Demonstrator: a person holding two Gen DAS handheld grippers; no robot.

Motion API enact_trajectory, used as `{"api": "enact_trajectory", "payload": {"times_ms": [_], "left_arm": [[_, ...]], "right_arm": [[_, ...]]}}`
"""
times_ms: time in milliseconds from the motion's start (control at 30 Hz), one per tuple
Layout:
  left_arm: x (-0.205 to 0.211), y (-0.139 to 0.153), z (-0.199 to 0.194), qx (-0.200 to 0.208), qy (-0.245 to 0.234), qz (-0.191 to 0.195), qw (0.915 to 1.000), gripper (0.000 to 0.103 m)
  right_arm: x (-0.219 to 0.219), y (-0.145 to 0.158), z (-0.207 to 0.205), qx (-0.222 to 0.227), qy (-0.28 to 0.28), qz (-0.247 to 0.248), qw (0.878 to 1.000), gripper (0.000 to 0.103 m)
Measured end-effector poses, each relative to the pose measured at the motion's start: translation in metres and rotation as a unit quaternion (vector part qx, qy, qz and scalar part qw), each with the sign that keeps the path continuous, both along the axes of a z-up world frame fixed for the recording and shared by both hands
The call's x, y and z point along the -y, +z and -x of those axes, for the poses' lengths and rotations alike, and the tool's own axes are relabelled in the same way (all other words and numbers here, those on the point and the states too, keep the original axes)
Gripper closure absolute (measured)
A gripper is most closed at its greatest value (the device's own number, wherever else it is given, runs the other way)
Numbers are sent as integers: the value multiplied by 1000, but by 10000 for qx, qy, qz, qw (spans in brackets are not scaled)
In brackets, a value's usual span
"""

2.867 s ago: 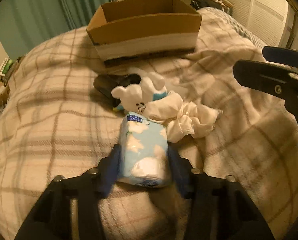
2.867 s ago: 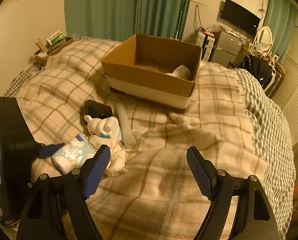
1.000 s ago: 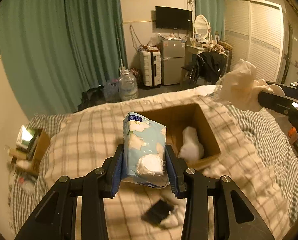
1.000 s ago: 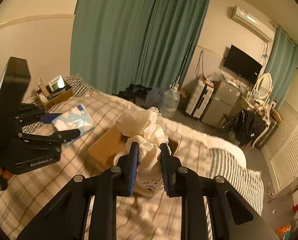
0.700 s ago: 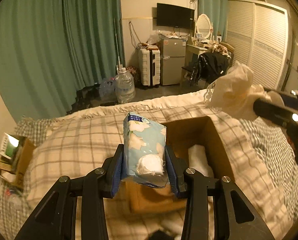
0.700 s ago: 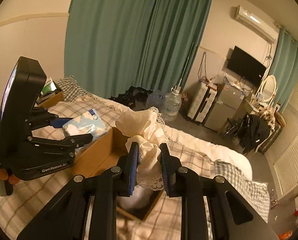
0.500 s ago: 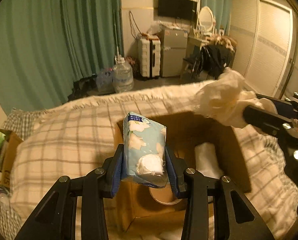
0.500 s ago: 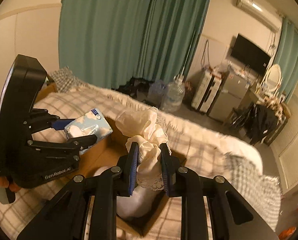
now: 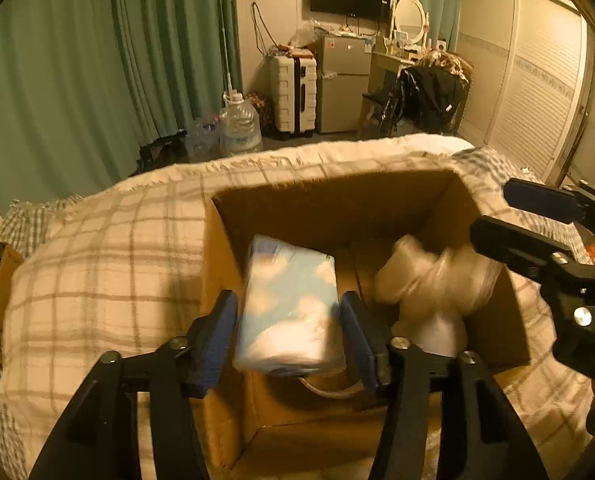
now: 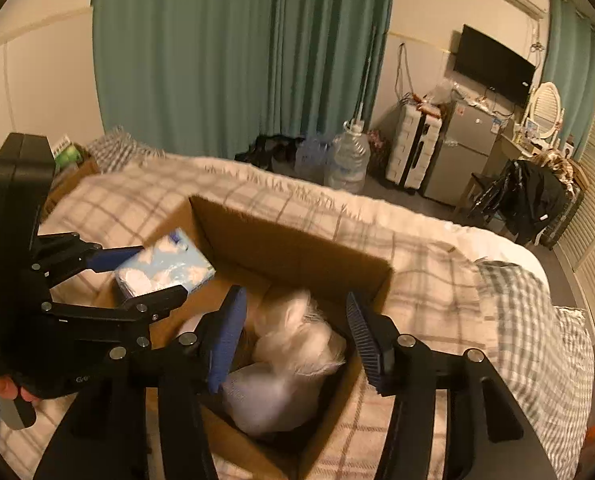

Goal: Organize objects
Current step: 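Carry tissue pack and lace cloth over the box and open both tools, then withdraw both open tools from the box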

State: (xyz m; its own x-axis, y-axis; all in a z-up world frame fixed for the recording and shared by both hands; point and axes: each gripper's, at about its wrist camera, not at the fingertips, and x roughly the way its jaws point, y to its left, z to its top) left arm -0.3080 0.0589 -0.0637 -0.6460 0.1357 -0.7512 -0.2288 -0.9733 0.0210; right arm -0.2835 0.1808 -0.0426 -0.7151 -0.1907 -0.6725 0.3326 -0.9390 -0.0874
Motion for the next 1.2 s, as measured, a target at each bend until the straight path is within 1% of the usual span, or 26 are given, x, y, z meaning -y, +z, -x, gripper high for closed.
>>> {"api": "enact_trajectory", "payload": {"times_ms": [33,67,100,167,233,300,367,400,433,467,533,600,667,733,767,833,900,967,1067,1200], "left_arm": [[0,8,-5,-55,8,18,10000,35],[1,15,-10,-113,25,23,9999,31],[2,25,-17,-190,48,17,9998,26],[6,45,-34,-312,86,0,9995,21],[10,63,-49,-411,118,-4,9991,13],[16,84,-69,-560,170,-23,9983,10],[22,102,-89,-711,193,-55,9973,7],[26,110,-101,-789,215,-59,9966,4],[29,115,-111,-856,242,-62,9960,0],[32,121,-125,-948,274,-72,9951,0],[36,125,-144,-1004,239,-98,9946,0],[40,123,-162,-998,188,-162,9947,0],[44,118,-179,-954,241,-190,9950,0],[48,112,-191,-942,321,-219,9948,0],[52,109,-197,-948,369,-248,9945,0],[58,97,-206,-909,527,-258,9941,0],[64,82,-214,-877,776,-189,9929,0],[69,65,-220,-836,998,-155,9914,0],[72,34,-219,-622,1118,-70,9918,0],[80,-6,-214,-411,1448,386,9879,0]], "right_arm": [[-1,8,-6,-48,-33,-4,10000,49],[0,16,-13,-92,-55,-20,9999,49],[-1,25,-22,-144,-74,-47,9999,49],[-1,43,-36,-240,-93,-89,9996,48],[-1,64,-59,-381,-93,-133,9991,45],[-2,82,-82,-518,-98,-157,9985,41],[0,100,-105,-619,-69,-164,9979,40],[0,107,-116,-657,-54,-152,9977,39],[0,115,-127,-696,-34,-141,9975,37],[2,120,-138,-729,-22,-138,9972,35],[3,126,-159,-800,-38,-135,9967,30],[3,127,-174,-781,-41,-152,9968,29],[6,124,-190,-764,-55,-192,9969,25],[9,116,-204,-775,-89,-231,9967,18],[10,110,-210,-780,-95,-243,9966,16],[13,96,-221,-781,-114,-252,9966,13],[15,79,-226,-743,-118,-206,9970,10],[20,56,-222,-596,-112,-176,9980,10],[31,19,-213,-306,-88,-236,9992,10],[52,-38,-200,128,78,-224,9996,10]]}}
